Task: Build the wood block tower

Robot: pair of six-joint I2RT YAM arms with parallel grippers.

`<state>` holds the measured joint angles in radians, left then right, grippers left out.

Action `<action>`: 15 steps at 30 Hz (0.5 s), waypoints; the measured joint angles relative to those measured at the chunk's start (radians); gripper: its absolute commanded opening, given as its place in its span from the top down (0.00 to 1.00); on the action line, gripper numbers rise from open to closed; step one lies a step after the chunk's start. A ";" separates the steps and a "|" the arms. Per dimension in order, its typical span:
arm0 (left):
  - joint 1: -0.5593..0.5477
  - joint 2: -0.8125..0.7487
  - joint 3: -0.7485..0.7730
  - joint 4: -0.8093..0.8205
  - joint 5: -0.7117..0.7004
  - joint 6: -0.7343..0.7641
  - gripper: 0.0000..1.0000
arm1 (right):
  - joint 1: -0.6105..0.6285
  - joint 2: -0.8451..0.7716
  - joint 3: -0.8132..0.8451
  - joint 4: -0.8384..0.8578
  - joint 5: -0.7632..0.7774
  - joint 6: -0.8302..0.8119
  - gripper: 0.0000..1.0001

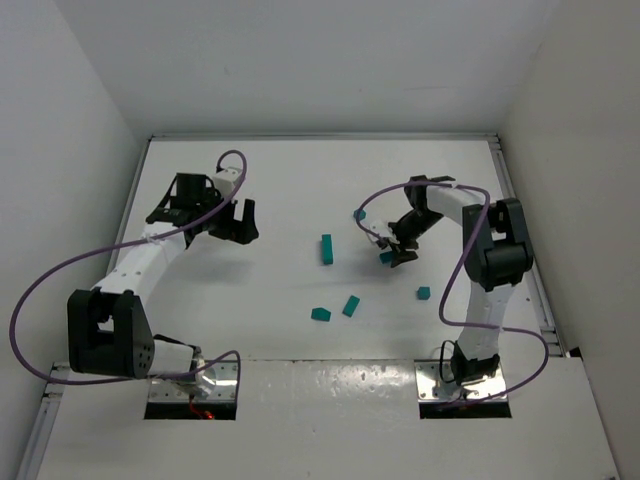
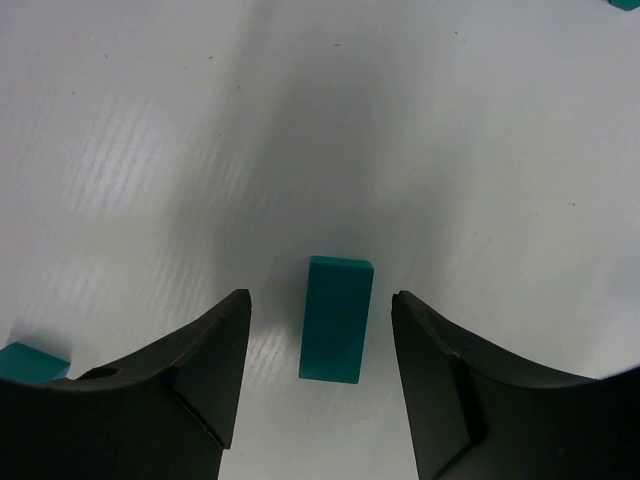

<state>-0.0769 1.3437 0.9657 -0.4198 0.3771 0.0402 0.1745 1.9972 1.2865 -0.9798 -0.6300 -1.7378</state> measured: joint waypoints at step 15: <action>0.000 0.012 0.006 0.002 -0.019 0.000 0.00 | 0.007 0.016 0.000 0.021 0.029 0.011 0.59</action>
<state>-0.0769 1.3556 0.9714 -0.4175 0.3584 0.0402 0.1814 2.0136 1.2865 -0.9585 -0.6006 -1.7267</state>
